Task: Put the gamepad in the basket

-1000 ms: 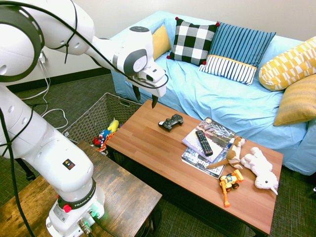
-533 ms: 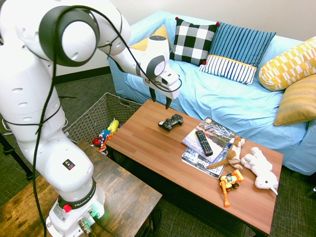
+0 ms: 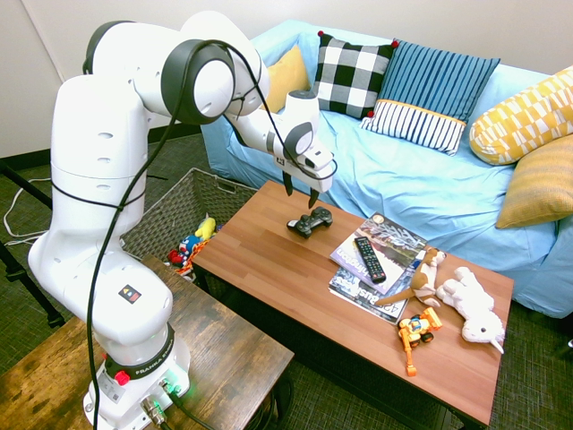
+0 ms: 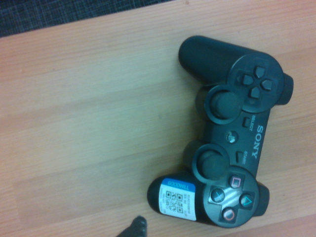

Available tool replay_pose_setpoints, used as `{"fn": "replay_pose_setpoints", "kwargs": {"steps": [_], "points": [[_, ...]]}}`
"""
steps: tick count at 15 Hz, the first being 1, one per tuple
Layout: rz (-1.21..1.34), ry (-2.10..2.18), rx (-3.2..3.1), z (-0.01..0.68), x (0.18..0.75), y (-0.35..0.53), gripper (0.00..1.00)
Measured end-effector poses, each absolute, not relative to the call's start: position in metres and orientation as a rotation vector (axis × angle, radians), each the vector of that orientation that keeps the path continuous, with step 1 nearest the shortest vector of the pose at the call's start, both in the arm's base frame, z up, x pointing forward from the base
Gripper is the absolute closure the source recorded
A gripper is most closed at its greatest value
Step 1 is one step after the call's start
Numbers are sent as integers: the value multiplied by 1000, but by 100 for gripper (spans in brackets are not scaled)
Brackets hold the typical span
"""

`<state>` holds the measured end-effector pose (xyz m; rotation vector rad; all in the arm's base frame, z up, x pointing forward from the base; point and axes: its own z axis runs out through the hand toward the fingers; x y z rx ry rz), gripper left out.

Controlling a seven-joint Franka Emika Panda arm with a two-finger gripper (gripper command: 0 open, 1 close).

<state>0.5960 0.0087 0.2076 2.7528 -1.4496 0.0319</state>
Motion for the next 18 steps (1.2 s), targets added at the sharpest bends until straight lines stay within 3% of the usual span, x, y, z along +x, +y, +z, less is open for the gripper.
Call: {"fn": "replay_pose_setpoints", "kwargs": {"steps": [16,17,18], "points": [[-52,-1605,2633,105,642,-26,0],[-53,-1614,2629,103,643,-28,100],[-57,-1627,2624,100,644,-29,100]]}}
